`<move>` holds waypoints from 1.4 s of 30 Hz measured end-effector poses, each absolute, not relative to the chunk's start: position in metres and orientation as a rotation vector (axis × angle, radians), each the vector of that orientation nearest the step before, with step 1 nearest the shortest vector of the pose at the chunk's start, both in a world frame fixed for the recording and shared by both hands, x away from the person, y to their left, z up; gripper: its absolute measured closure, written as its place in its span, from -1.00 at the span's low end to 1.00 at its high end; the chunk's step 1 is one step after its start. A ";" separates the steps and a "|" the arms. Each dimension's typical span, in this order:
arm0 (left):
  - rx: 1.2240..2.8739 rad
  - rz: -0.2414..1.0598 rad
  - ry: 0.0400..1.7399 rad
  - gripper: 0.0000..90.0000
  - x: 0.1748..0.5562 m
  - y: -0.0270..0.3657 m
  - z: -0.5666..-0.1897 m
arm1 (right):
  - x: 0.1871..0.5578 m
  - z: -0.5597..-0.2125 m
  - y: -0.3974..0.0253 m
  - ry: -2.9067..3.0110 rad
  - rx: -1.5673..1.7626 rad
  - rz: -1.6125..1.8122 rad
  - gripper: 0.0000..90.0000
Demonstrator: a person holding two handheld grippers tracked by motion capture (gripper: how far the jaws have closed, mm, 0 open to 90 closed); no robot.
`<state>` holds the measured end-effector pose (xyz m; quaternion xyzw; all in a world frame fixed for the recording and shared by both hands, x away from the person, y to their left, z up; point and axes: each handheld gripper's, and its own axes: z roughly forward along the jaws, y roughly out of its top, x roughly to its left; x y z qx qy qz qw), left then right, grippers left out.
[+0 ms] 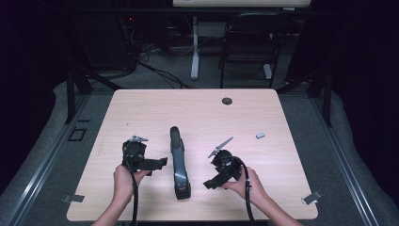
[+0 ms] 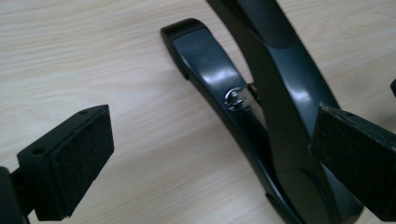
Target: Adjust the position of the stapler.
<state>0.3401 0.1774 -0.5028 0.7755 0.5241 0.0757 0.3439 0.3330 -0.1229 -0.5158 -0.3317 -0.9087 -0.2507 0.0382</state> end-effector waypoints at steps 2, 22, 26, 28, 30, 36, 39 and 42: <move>2.016 0.179 1.354 -1.00 0.341 0.171 -0.502 | 0.335 -0.515 -0.140 -2.766 -1.077 -0.799 -0.66; 2.141 0.187 1.311 -0.83 0.360 0.109 -0.515 | 0.364 -0.523 -0.184 -2.730 -1.236 -0.732 -0.70; 2.160 0.201 1.305 -0.69 0.359 0.107 -0.519 | 0.366 -0.524 -0.185 -2.718 -1.249 -0.738 -0.70; 2.183 0.190 1.276 -0.61 0.358 0.105 -0.519 | 0.367 -0.524 -0.185 -2.740 -1.237 -0.713 -0.69; 2.200 0.189 1.258 -0.51 0.356 0.102 -0.518 | 0.367 -0.524 -0.185 -2.735 -1.231 -0.719 -0.68; 2.240 0.215 1.234 -0.47 0.356 0.100 -0.517 | 0.365 -0.524 -0.183 -2.720 -1.220 -0.730 -0.68; 2.259 0.214 1.217 -0.47 0.357 0.101 -0.518 | 0.365 -0.523 -0.185 -2.723 -1.218 -0.728 -0.67; 2.270 0.204 1.202 -0.46 0.358 0.102 -0.519 | 0.365 -0.523 -0.185 -2.719 -1.220 -0.736 -0.67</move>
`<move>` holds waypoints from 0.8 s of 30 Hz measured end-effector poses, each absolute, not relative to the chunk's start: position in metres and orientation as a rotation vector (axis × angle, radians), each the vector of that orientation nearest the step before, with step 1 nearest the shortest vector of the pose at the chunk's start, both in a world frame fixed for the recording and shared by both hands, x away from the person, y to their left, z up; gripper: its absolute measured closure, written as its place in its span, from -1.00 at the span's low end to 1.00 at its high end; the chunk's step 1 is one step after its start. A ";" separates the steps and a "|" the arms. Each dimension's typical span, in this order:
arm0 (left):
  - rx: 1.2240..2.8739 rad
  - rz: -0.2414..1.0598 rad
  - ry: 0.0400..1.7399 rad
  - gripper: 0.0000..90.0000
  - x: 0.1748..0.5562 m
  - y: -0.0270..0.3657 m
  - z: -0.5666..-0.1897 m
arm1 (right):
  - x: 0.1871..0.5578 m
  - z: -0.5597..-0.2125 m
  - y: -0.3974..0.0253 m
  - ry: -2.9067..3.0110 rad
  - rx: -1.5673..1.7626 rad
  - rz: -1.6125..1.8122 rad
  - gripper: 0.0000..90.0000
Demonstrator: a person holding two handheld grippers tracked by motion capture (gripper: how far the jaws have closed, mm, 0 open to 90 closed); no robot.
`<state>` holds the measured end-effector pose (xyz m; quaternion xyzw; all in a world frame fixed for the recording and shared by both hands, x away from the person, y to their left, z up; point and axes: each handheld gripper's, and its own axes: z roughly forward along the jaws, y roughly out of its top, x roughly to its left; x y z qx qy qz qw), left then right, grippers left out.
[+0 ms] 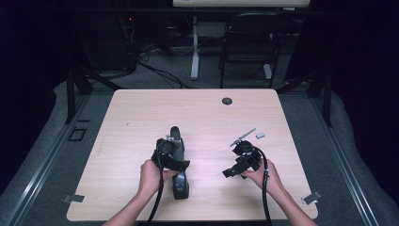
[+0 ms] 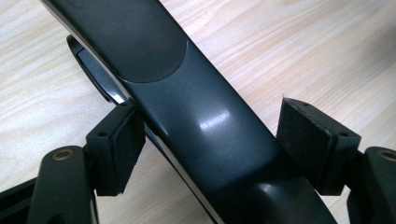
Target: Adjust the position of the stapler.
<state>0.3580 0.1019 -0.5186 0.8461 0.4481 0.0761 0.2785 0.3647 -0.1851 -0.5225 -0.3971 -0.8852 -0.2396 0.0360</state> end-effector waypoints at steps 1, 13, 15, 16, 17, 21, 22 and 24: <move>2.278 0.207 1.194 -0.45 0.358 0.101 -0.519 | 0.365 -0.522 -0.185 -2.725 -1.217 -0.728 -0.67; 2.369 0.243 1.060 -0.18 0.351 0.091 -0.518 | 0.366 -0.521 -0.189 -2.727 -1.232 -0.723 -0.66; 2.380 0.241 1.039 -0.15 0.351 0.090 -0.518 | 0.366 -0.520 -0.191 -2.747 -1.224 -0.706 -0.66; 2.385 0.243 1.032 -0.14 0.350 0.089 -0.518 | 0.367 -0.521 -0.191 -2.749 -1.222 -0.710 -0.66; 2.392 0.243 1.018 -0.13 0.350 0.088 -0.518 | 0.367 -0.520 -0.191 -2.746 -1.216 -0.711 -0.66; 2.428 0.243 0.961 -0.08 0.349 0.085 -0.517 | 0.366 -0.519 -0.191 -2.742 -1.230 -0.721 -0.65; 2.442 0.250 0.939 -0.07 0.348 0.084 -0.517 | 0.366 -0.520 -0.191 -2.743 -1.235 -0.726 -0.65; 2.453 0.242 0.900 -0.04 0.348 0.083 -0.517 | 0.366 -0.519 -0.191 -2.744 -1.239 -0.738 -0.63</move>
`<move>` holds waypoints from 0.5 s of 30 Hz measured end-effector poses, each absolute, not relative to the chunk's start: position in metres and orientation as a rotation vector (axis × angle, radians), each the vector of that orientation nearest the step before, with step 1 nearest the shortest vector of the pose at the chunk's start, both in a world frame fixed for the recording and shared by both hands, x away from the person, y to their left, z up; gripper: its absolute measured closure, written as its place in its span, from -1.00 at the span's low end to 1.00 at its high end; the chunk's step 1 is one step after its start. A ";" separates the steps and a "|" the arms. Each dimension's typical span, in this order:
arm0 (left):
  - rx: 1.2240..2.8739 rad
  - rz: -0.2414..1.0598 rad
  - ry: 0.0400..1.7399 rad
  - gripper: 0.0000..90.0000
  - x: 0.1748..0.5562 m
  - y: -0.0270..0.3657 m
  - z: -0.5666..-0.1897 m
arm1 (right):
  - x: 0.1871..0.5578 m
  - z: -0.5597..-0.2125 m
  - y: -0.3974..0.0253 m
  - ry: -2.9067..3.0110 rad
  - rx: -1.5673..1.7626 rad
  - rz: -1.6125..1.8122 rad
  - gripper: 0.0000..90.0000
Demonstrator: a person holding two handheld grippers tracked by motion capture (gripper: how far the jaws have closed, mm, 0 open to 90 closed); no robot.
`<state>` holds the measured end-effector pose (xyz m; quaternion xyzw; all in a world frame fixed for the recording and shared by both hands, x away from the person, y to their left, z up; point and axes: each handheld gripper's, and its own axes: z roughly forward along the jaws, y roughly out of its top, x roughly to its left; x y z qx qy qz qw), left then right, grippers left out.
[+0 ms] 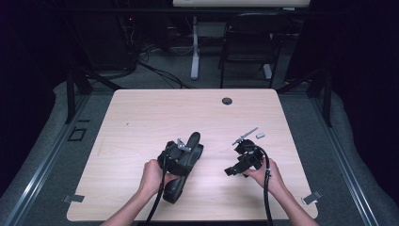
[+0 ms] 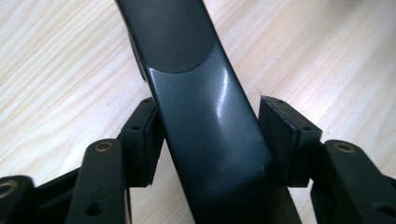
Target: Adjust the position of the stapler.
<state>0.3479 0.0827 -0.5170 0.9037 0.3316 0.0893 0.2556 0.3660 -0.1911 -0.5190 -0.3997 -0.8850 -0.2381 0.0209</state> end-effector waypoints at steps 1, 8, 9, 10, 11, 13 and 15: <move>2.458 0.239 0.884 -0.03 0.348 0.083 -0.517 | 0.366 -0.519 -0.191 -2.730 -1.248 -0.757 -0.63; 2.482 0.207 0.775 0.03 0.350 0.083 -0.517 | 0.366 -0.519 -0.191 -2.741 -1.250 -0.749 -0.63; 2.489 0.190 0.743 0.03 0.350 0.084 -0.517 | 0.366 -0.519 -0.191 -2.742 -1.248 -0.748 -0.63; 2.493 0.184 0.723 0.03 0.351 0.084 -0.517 | 0.366 -0.518 -0.191 -2.741 -1.248 -0.744 -0.63; 2.501 0.176 0.687 0.03 0.353 0.084 -0.517 | 0.366 -0.518 -0.192 -2.744 -1.245 -0.740 -0.63; 2.491 0.141 0.626 0.04 0.358 0.086 -0.519 | 0.365 -0.518 -0.192 -2.726 -1.266 -0.765 -0.63; 2.491 0.132 0.590 0.05 0.361 0.086 -0.520 | 0.366 -0.517 -0.193 -2.736 -1.253 -0.765 -0.62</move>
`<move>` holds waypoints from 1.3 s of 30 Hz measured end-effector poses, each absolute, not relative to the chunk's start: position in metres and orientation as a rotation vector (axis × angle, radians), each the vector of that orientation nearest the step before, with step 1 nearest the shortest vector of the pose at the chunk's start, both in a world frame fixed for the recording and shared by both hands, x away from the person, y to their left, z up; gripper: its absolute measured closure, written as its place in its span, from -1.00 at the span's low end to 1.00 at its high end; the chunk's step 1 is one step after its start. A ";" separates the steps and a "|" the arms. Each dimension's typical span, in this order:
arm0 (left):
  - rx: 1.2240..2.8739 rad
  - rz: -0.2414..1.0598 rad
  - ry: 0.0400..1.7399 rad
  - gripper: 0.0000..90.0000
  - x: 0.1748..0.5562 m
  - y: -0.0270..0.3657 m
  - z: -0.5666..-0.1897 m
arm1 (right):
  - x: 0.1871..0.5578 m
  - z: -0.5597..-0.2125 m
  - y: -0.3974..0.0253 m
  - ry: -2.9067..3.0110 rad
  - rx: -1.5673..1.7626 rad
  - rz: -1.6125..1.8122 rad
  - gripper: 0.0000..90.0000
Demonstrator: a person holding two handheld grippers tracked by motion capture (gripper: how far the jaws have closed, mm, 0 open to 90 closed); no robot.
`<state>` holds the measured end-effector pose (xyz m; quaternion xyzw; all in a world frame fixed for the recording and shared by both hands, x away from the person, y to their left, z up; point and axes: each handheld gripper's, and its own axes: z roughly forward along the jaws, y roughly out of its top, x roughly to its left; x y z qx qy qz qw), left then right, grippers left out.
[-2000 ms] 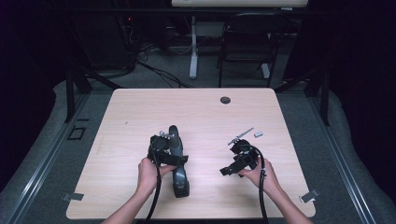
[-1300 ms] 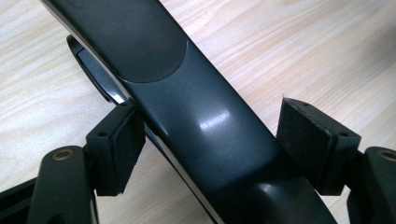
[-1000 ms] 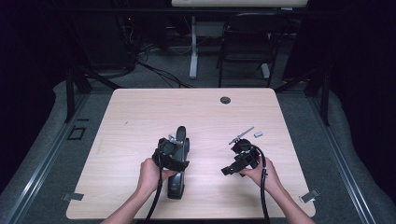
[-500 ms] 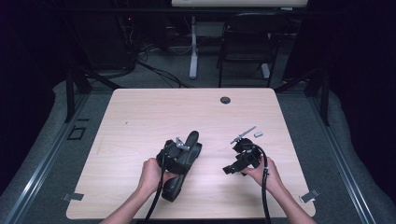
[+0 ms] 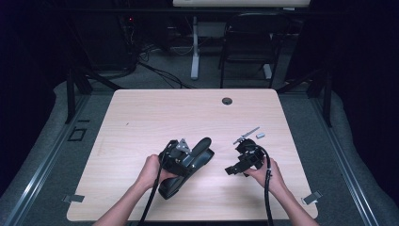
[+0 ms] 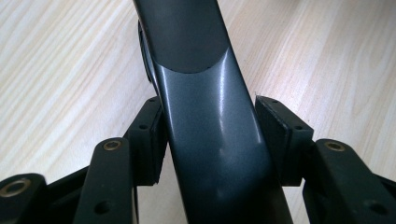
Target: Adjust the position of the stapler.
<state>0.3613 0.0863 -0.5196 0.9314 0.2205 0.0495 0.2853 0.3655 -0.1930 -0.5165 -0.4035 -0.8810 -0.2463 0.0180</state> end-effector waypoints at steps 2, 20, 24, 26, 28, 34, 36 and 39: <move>2.492 0.121 0.557 0.05 0.364 0.087 -0.520 | 0.366 -0.516 -0.194 -2.756 -1.237 -0.757 -0.61; 2.348 0.053 1.052 -0.51 0.350 0.113 -0.518 | 0.366 -0.515 -0.196 -2.747 -1.233 -0.796 -0.59; 2.356 0.092 1.028 -0.33 0.349 0.104 -0.516 | 0.366 -0.515 -0.193 -2.747 -1.233 -0.795 -0.59; 2.363 0.096 1.007 -0.16 0.349 0.100 -0.516 | 0.366 -0.516 -0.193 -2.746 -1.234 -0.792 -0.59; 2.361 0.095 0.980 0.01 0.348 0.095 -0.516 | 0.367 -0.515 -0.194 -2.754 -1.229 -0.787 -0.59; 2.417 0.129 0.911 0.17 0.349 0.090 -0.515 | 0.365 -0.515 -0.197 -2.733 -1.253 -0.804 -0.59; 2.430 0.128 0.893 0.17 0.349 0.090 -0.514 | 0.366 -0.515 -0.199 -2.749 -1.243 -0.782 -0.59; 2.456 0.120 0.824 0.18 0.351 0.088 -0.514 | 0.367 -0.516 -0.198 -2.750 -1.241 -0.789 -0.59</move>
